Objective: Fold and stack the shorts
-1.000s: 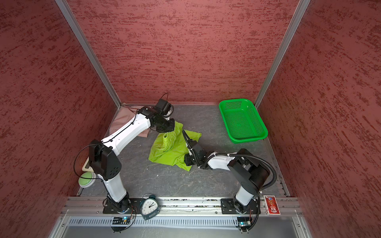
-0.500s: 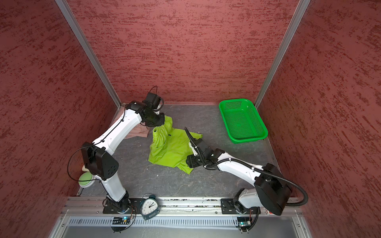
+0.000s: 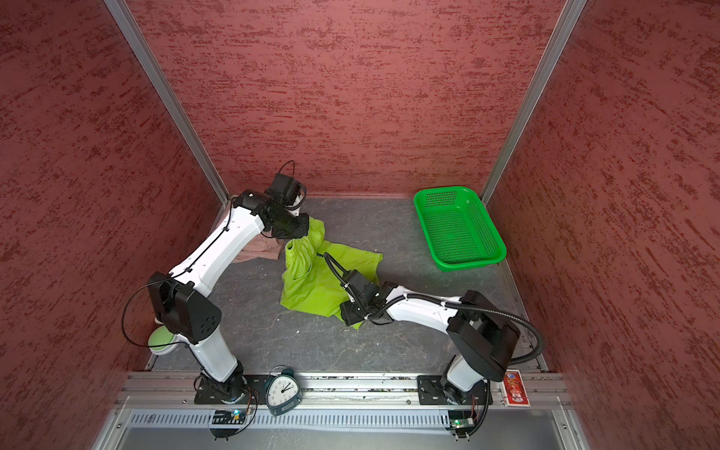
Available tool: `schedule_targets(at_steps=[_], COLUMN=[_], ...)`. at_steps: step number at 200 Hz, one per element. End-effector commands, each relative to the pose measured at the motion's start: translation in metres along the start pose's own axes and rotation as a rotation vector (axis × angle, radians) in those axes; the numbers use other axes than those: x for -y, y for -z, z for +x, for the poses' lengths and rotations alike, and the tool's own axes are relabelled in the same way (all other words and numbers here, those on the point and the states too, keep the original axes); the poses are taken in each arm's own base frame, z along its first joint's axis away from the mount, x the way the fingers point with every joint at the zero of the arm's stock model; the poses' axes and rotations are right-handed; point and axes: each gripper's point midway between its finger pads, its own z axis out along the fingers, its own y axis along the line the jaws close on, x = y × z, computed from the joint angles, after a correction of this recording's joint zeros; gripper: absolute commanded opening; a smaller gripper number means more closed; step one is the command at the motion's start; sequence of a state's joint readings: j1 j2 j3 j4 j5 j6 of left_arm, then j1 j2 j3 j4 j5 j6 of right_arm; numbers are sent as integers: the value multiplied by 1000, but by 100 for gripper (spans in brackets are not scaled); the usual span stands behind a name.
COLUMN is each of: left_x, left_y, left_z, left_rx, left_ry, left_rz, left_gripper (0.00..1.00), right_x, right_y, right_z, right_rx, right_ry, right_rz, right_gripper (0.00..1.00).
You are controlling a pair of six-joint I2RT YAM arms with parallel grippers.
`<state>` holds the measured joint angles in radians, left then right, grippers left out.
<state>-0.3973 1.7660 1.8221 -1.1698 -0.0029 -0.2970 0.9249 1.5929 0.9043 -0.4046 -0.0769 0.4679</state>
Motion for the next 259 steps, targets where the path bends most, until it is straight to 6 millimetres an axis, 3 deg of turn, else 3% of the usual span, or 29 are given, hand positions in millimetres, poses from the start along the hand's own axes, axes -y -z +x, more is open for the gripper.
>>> schedule_targets(at_steps=[1,24,56,93,103,131,160,185,194,213,239,259], left_x=[-1,-3,-5,-6,-5,-4,-6,-9,-9,-7,5,28], left_y=[-1,-3,-7,-12,-13,-14,-12,-12,-13,-14,-13,-11], left_z=[-4,-2,1,4,5,5,4,4,4,4,9,19], left_rx=[8,0,-11,-25,-30,-36,-28,-28,-31,-34,-44,-58], left_ry=[-10,-9,-10,-6,-8,-9,-12,-14,-14,-16,-26,-53], left_rz=[9,10,8,24,24,32,22,12,10,13,37,67], left_gripper=[0,0,0,0,0,0,0,0,0,0,0,0], right_x=[18,20,12,13,13,13,8,1,0,-1,-2,7], right_y=[4,13,21,19,20,30,45,44,42,41,68,86], right_z=[-13,-23,-32,-29,-28,-27,-8,25,37,57,38,9], right_rx=[46,85,116,90,87,78,20,-97,-142,-217,-114,15], right_ry=[-7,-3,-11,-13,-10,-1,-7,-21,-24,-9,25,-30], right_rz=[137,160,129,135,139,149,95,13,-10,-42,-46,-60], right_gripper=[47,36,38,39,33,1,0,0,16,37,59,60])
